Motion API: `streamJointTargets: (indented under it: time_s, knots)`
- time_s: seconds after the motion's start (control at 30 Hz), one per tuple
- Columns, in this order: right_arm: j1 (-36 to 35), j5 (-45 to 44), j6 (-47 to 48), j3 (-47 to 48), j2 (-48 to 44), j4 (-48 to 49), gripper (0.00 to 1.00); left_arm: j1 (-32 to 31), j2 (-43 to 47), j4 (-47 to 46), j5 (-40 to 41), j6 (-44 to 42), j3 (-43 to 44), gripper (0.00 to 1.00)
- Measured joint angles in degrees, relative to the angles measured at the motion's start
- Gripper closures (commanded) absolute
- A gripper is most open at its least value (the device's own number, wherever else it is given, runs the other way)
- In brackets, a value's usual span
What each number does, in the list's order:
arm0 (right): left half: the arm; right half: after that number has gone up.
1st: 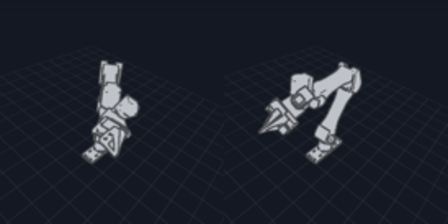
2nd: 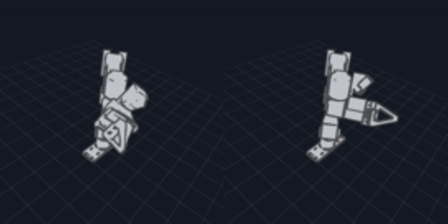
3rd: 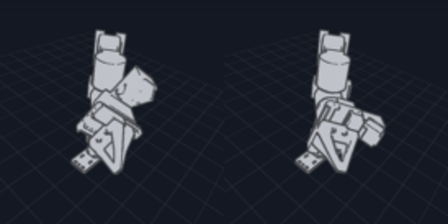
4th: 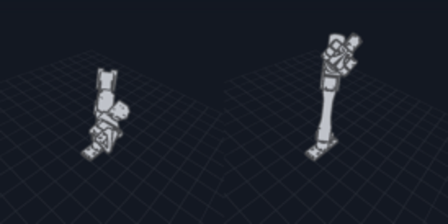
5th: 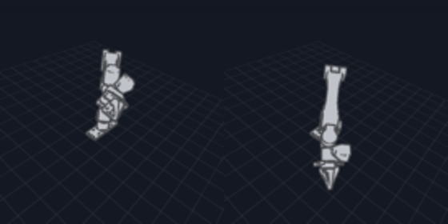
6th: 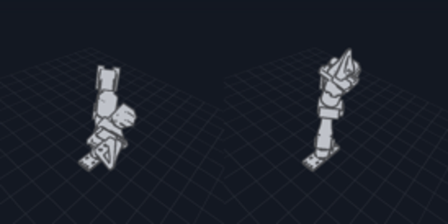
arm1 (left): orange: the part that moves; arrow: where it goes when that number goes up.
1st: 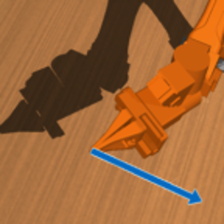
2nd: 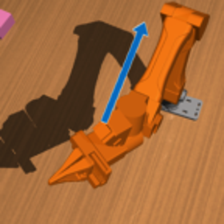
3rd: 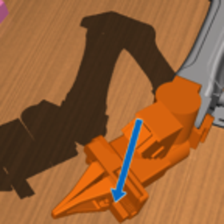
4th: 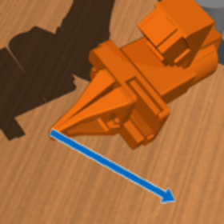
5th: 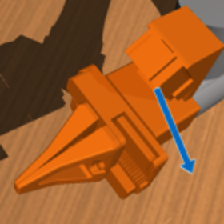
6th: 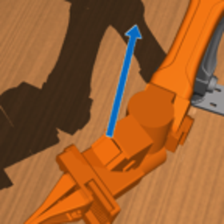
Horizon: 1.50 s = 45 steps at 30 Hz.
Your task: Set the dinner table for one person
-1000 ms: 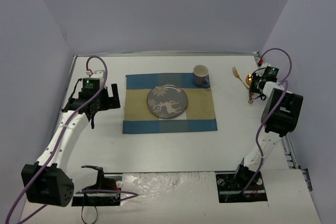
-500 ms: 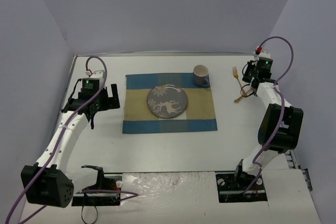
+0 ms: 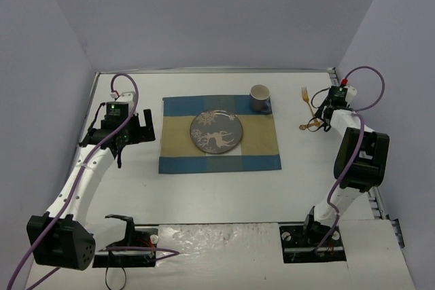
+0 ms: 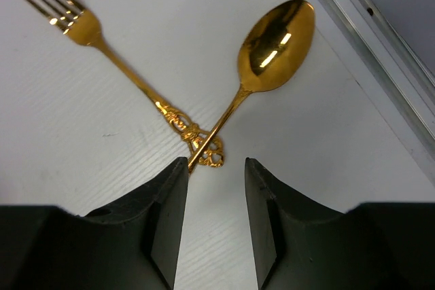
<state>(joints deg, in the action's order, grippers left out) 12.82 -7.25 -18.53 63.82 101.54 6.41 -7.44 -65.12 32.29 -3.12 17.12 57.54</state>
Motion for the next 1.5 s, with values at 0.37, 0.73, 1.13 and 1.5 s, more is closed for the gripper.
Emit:
streamJointTargets:
  time_s: [0.37, 0.73, 1.13, 1.5]
  knots:
    - [0.5, -7.9, -9.1, 8.7, 10.3, -4.1, 0.62, 0.0, 0.0, 0.0, 0.0, 0.0, 0.0, 0.03]
    - [0.6, -10.6, -11.9, 12.1, 16.2, -4.0, 0.66, 0.0, 0.0, 0.1, 0.1, 0.0, 0.0, 0.03]
    - [1.0, -10.5, -11.8, 12.3, 16.4, -4.0, 1.0, 0.0, 0.0, 0.1, 0.1, 0.0, 0.0, 0.03]
    - [1.0, -8.9, -7.7, 12.2, 15.1, -5.9, 1.0, 0.0, 0.0, 0.2, 0.1, 0.0, 0.0, 0.03]
